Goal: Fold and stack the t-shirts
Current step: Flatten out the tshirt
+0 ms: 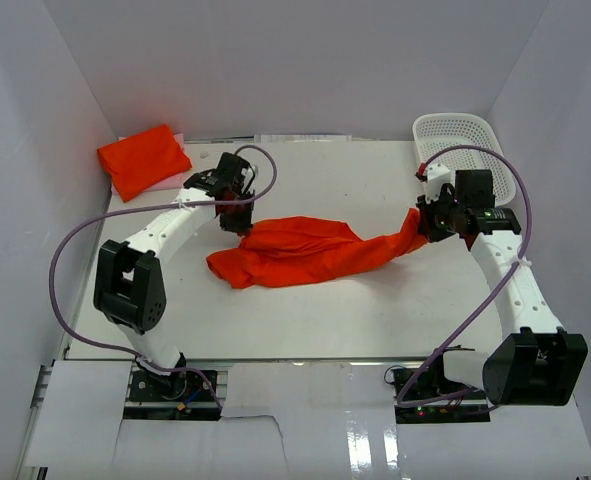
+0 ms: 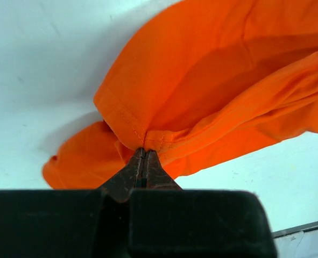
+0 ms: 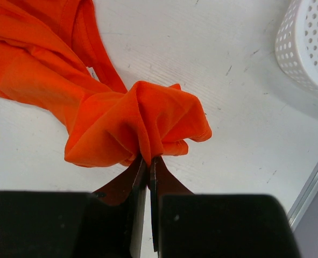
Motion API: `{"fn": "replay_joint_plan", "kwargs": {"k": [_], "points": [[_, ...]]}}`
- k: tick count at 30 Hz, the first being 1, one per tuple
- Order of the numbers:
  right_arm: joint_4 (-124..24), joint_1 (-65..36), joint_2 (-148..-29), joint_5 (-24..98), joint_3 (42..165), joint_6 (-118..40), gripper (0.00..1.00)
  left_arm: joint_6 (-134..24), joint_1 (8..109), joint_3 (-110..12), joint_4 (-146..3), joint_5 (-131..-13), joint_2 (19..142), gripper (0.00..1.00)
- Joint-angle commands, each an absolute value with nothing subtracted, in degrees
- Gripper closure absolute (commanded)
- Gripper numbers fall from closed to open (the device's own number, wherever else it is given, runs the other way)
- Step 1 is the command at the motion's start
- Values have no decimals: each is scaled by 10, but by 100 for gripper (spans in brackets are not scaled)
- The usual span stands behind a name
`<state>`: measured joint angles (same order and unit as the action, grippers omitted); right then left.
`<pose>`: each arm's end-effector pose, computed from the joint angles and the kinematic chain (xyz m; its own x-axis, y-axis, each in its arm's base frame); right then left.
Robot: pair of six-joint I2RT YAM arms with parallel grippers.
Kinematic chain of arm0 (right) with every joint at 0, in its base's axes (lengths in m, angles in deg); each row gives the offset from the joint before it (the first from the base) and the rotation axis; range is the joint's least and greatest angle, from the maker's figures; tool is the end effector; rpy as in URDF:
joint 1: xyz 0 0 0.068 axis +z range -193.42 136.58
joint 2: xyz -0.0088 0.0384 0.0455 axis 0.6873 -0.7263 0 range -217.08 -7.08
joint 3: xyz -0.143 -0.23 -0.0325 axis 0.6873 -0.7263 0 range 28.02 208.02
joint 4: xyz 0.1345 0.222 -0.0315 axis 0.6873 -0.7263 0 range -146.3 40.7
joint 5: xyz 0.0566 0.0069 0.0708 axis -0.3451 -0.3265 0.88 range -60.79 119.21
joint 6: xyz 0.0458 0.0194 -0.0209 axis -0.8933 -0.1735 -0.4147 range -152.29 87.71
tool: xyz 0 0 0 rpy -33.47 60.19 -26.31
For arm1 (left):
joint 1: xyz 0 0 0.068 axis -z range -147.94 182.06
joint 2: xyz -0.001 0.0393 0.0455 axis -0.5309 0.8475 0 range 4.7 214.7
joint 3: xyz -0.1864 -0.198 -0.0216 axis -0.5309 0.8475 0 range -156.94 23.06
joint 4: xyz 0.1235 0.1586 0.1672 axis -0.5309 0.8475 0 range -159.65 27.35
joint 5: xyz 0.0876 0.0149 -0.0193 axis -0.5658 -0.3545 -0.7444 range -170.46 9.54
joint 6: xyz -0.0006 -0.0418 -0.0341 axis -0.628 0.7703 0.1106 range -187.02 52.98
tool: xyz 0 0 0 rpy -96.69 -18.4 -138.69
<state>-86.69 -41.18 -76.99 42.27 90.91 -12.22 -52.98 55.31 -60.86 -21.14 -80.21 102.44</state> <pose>0.2570 0.0182 0.3150 -0.5883 -0.3576 -0.7253 -0.4273 0.8989 -0.0966 0.3295 -0.1418 0.2777 -0.8857 0.1163 -0.4494 0.1873 0.9754 -0.1166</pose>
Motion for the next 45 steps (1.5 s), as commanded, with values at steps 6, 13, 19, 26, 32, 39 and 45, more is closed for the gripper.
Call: {"fn": "replay_joint_plan", "kwargs": {"k": [6, 13, 19, 26, 32, 39, 45], "points": [[-917, -417, -780, 392, 932, -101, 92, -490, 553, -465, -213, -633, 1052, 100], [-919, -417, -789, 399, 938, -101, 92, -487, 555, -395, -234, -586, 1068, 100], [-921, -418, -795, 405, 943, -104, 92, -480, 555, -440, -214, -595, 1044, 82], [-919, -418, -799, 408, 938, -104, 92, -434, 554, -477, -232, -635, 934, 19], [-918, -418, -802, 418, 936, -105, 92, -428, 497, -477, -244, -621, 880, 17], [-918, -419, -805, 427, 936, -106, 92, -439, 446, -446, -280, -588, 933, 18], [-919, -419, -800, 428, 931, -107, 92, -459, 443, -446, -304, -577, 991, 20]]}}
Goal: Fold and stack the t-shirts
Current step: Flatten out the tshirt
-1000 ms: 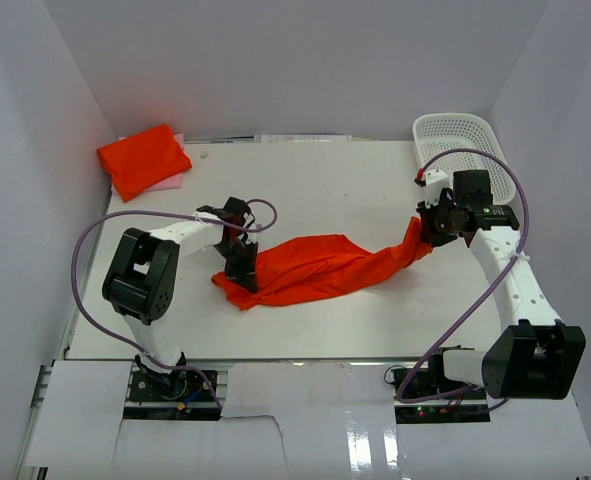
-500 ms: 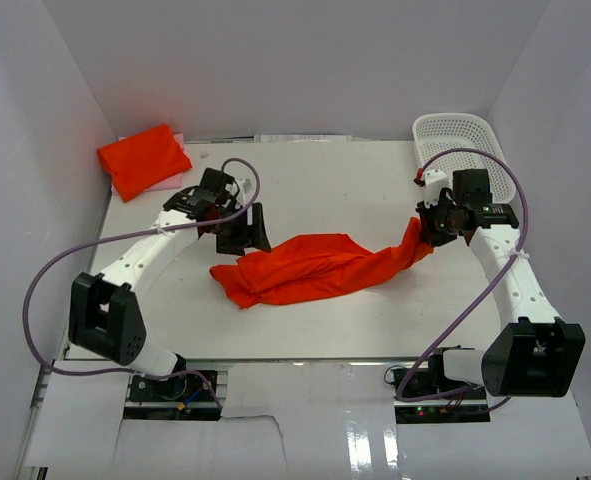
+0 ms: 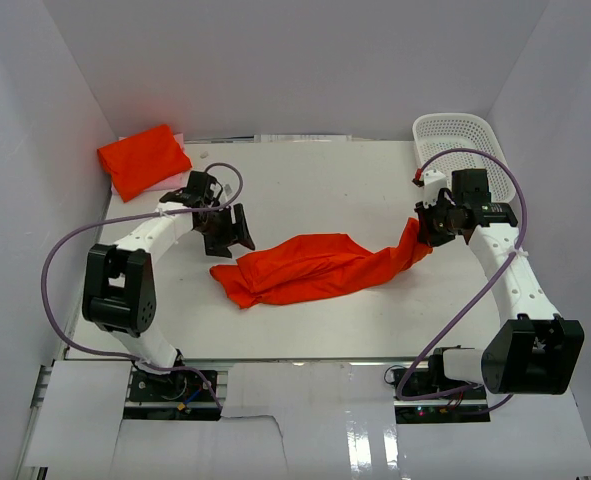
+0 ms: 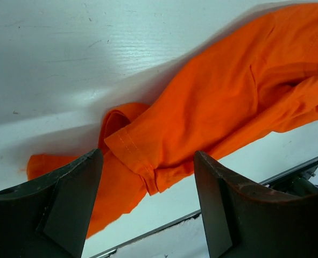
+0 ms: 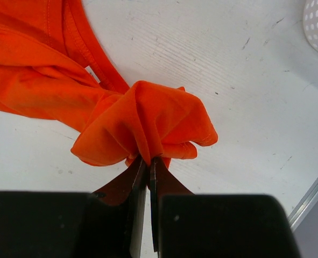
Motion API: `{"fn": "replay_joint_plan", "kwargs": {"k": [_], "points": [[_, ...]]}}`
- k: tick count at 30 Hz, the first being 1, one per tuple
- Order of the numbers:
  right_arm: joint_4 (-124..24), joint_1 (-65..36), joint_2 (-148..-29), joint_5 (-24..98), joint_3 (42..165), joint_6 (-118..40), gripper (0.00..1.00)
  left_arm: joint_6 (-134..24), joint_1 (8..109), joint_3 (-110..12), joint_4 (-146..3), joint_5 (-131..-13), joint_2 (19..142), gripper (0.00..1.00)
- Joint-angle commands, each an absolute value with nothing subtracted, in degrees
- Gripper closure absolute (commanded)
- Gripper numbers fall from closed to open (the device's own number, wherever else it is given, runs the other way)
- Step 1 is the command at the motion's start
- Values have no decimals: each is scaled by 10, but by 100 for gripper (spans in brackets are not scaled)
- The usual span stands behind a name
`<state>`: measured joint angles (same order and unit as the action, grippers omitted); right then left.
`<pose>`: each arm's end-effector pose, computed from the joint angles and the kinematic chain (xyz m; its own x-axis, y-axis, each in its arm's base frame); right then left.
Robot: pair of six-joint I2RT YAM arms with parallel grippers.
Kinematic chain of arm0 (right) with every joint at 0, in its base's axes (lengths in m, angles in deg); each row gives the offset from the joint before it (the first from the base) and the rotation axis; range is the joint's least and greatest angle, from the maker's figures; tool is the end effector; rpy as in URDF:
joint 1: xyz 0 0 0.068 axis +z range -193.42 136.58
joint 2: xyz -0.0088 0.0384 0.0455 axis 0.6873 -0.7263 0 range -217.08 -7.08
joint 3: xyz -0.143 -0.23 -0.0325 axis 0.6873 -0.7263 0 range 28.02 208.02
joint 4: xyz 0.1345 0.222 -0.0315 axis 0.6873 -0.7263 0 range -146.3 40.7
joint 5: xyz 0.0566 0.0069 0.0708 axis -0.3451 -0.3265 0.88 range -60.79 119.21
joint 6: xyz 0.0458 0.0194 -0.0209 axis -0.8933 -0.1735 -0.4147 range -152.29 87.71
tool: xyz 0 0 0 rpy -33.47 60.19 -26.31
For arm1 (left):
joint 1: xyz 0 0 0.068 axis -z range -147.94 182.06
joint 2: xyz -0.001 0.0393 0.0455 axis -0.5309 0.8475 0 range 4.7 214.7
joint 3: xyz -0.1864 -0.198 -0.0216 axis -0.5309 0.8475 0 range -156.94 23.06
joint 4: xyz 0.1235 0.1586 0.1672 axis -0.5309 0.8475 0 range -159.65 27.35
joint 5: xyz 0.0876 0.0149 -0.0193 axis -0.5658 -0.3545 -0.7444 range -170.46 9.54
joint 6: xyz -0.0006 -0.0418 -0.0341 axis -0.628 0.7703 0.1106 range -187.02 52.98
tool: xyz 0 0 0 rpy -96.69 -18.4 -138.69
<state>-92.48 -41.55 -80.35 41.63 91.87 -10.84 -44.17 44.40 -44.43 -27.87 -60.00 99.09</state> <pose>0.2612 0.0163 0.2990 -0.6795 -0.3795 -0.6279 -0.4416 0.8950 -0.0630 0.3147 -0.0816 0.2193 -0.9646 -0.1615 -0.2084 -0.0546 0.8956 -0.4414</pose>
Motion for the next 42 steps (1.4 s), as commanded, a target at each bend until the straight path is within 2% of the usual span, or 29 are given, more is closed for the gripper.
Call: {"fn": "replay_joint_plan", "kwargs": {"k": [1, 13, 17, 18, 20, 21, 23, 26, 27, 33, 39, 42], "points": [[-918, -419, -801, 428, 931, -107, 92, -464, 442, -446, -307, -574, 997, 22], [-918, -420, -802, 433, 927, -108, 92, -484, 443, -414, -332, -569, 1043, 26], [-918, -419, -801, 431, 926, -108, 92, -483, 443, -410, -334, -559, 1045, 35], [-918, -419, -801, 430, 926, -108, 92, -484, 443, -410, -334, -559, 1045, 44], [-919, -420, -801, 431, 926, -108, 92, -483, 442, -412, -334, -559, 1044, 48], [-919, -420, -801, 431, 926, -108, 92, -485, 442, -413, -334, -559, 1043, 55], [-919, -420, -801, 431, 926, -108, 92, -485, 442, -413, -334, -558, 1043, 57], [-919, -419, -802, 433, 925, -108, 92, -484, 440, -413, -334, -557, 1041, 69], [-918, -419, -803, 433, 924, -108, 92, -482, 438, -414, -334, -559, 1038, 79], [-918, -420, -805, 431, 920, -108, 92, -478, 437, -421, -332, -566, 1028, 100], [-916, -420, -804, 436, 923, -92, 92, -462, 436, -477, -320, -576, 972, 100], [-915, -420, -788, 463, 931, -74, 92, -446, 426, -562, -292, -610, 943, 100]]}}
